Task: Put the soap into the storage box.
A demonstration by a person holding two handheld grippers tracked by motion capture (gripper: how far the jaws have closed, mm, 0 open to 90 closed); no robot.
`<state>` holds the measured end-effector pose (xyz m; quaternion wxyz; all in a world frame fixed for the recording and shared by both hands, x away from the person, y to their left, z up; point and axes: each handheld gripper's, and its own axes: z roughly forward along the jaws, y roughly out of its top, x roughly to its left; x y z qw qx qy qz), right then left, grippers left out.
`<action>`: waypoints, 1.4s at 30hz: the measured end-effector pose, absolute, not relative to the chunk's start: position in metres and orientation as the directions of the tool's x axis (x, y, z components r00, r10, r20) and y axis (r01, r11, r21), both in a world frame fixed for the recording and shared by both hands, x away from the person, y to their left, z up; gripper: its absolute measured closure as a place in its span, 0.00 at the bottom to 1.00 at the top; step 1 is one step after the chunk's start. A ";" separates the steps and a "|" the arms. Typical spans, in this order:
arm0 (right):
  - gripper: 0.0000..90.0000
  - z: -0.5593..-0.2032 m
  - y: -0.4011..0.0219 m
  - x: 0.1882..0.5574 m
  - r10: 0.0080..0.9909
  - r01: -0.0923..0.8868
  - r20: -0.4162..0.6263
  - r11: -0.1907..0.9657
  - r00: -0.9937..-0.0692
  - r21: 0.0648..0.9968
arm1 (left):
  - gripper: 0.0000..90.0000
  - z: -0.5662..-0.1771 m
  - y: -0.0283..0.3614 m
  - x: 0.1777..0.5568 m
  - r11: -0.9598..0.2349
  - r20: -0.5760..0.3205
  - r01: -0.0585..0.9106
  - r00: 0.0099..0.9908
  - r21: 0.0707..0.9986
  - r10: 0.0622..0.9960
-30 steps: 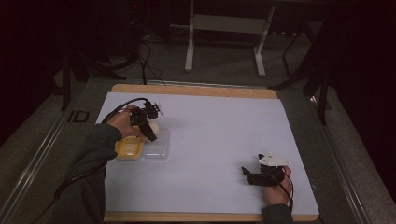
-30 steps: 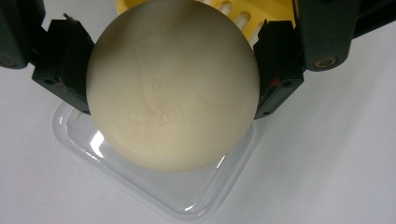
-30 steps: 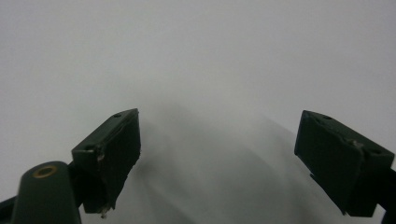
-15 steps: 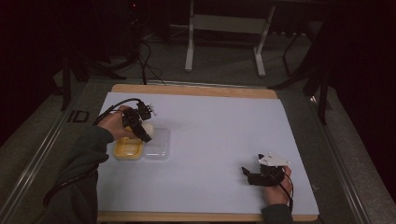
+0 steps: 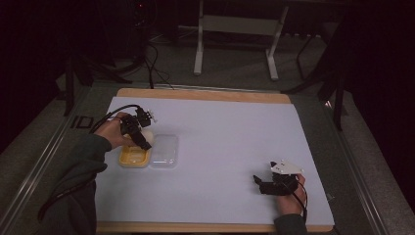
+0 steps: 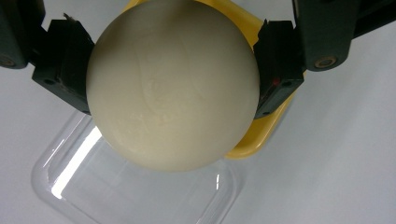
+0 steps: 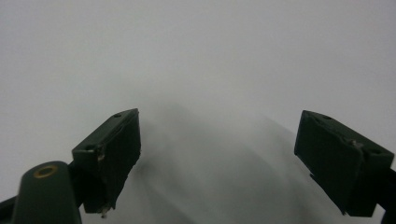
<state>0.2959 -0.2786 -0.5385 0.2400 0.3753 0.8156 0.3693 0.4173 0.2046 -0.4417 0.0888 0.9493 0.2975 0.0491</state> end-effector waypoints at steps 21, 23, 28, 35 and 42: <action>0.16 -0.539 -0.278 0.296 0.788 0.435 -0.120 0.453 -0.604 0.778 | 0.28 -0.459 0.229 0.414 -0.783 0.041 0.595 0.791 0.184 0.611; 0.16 -0.539 -0.278 0.296 0.788 0.434 -0.121 0.453 -0.604 0.779 | 0.28 -0.463 0.228 0.414 -0.787 0.037 0.591 0.795 0.178 0.606; 0.16 -0.539 -0.278 0.296 0.787 0.434 -0.121 0.453 -0.605 0.779 | 0.28 -0.471 0.226 0.414 -0.786 0.032 0.598 0.793 0.155 0.609; 0.16 -0.539 -0.278 0.296 0.786 0.434 -0.121 0.455 -0.606 0.778 | 0.28 -0.480 0.229 0.415 -0.783 0.022 0.608 0.788 0.134 0.615; 0.19 -0.539 -0.275 0.296 0.780 0.433 -0.137 0.474 -0.611 0.767 | 0.16 -0.495 0.228 0.415 -0.779 -0.012 0.618 0.784 0.108 0.620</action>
